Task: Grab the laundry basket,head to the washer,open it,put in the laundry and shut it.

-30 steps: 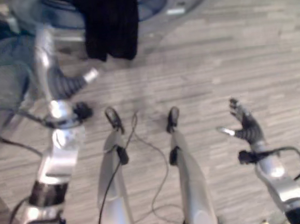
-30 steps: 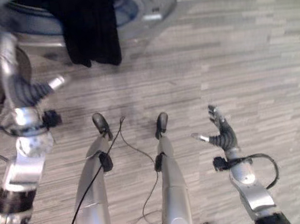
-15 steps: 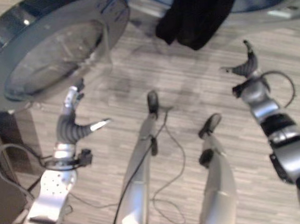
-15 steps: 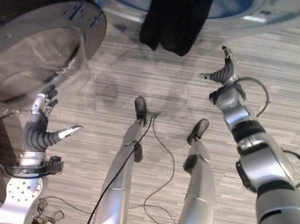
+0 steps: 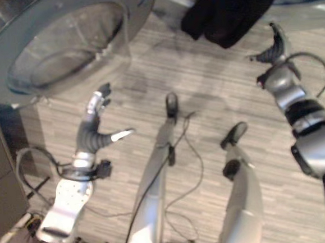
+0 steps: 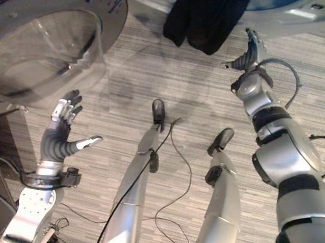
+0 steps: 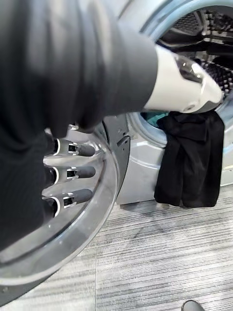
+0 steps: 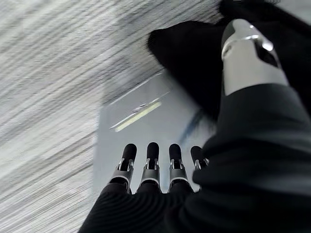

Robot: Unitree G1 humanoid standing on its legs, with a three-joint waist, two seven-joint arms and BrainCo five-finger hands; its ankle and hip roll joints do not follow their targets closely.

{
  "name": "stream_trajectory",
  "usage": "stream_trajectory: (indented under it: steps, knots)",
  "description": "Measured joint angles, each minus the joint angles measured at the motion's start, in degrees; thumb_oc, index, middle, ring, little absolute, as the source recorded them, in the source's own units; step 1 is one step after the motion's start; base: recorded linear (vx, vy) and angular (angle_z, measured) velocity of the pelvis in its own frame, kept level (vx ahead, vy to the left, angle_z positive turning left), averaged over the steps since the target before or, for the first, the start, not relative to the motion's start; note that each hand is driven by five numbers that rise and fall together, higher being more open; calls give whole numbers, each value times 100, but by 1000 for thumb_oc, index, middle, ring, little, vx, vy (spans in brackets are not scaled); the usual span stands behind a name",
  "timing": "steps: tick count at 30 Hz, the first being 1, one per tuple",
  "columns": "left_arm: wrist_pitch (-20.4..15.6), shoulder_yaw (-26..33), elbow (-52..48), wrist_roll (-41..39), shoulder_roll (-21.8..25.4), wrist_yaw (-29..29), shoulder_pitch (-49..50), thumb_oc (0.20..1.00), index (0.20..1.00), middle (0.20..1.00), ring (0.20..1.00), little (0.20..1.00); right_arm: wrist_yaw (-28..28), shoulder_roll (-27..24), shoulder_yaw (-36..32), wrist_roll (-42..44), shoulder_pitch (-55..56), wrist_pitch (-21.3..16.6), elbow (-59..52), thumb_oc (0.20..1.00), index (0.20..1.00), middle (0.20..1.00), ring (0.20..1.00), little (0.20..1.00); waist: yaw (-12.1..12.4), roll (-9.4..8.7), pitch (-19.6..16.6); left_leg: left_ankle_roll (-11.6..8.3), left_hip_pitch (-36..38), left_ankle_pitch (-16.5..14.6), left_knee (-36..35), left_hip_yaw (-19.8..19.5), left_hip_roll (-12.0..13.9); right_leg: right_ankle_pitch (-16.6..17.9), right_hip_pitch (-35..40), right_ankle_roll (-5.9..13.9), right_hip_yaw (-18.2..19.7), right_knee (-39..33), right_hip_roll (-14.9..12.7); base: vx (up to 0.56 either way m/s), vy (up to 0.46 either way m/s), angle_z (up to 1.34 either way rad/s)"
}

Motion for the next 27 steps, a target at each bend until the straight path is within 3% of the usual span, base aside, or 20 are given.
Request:
stream_trajectory:
  steps: [2, 4, 13, 19, 20, 21, 22, 27]
  knots:
    - [-14, -11, 2, -81, -13, -1, -15, 1000, 1000, 1000, 1000, 1000, 3, 19, 5, 2, -97, -5, 140, 1000, 1000, 1000, 1000, 1000, 71, 70, -8, 1, -2, -1, -4, -14, -21, -22, 7, -2, -15, 9, -13, 57, 21, 4]
    - [-97, -51, 3, -200, -249, 9, -86, 1000, 1000, 1000, 1000, 1000, 0, -89, 231, 17, -568, -4, 701, 1000, 1000, 1000, 1000, 1000, 153, 294, -77, -2, -98, 8, -5, -112, -66, -99, -44, 9, -133, 101, -70, 27, 7, 17]
    - [-167, -177, 4, -395, -259, 7, -223, 1000, 1000, 1000, 1000, 1000, 16, -137, 328, 147, -896, -109, 887, 1000, 1000, 1000, 1000, 1000, 290, 304, -76, -21, -199, 20, -7, -189, -107, -318, -210, -29, -198, 392, -155, 20, -2, 7]
    - [-236, -190, 6, -505, -271, 30, -227, 1000, 1000, 1000, 1000, 1000, -54, -123, 98, 816, -1131, -132, 1004, 1000, 1000, 1000, 1000, 1000, 431, 393, -128, -98, -430, 102, 2, -267, -128, -483, -565, -103, -203, 775, -234, 12, -4, 6]
    - [-236, -206, 7, -509, -275, 33, -226, 1000, 1000, 1000, 1000, 1000, -45, -112, 95, 940, -1165, -178, 1004, 868, 868, 868, 868, 868, 443, 393, -129, -115, -470, 122, 2, -284, -116, -507, -620, -125, -216, 825, -234, 4, -1, 5]
    - [-236, -227, 7, -511, -276, 36, -226, 1000, 1000, 1000, 1000, 1000, -46, -101, 91, 978, -1175, -180, 1004, 316, 316, 316, 316, 316, 444, 394, -129, -120, -474, 126, 2, -286, -115, -522, -635, -130, -210, 854, -237, 0, 0, 0]
    - [-236, -283, 13, -516, -278, 41, -226, 1000, 1000, 1000, 1000, 1000, -40, 21, -105, 1220, -1235, -182, 1048, 200, 200, 200, 200, 200, 448, 394, -129, -129, -473, 133, 2, -289, -103, -536, -649, -144, -212, 882, -235, 0, 0, 0]
    - [-235, -299, 15, -616, -285, 47, -289, 1000, 1000, 1000, 1000, 1000, -43, 244, -519, 1920, -1357, -203, 1135, 200, 200, 200, 200, 200, 502, 405, -136, -139, -470, 143, 3, -293, -95, -566, -666, -165, -208, 933, -237, -3, 1, 1]
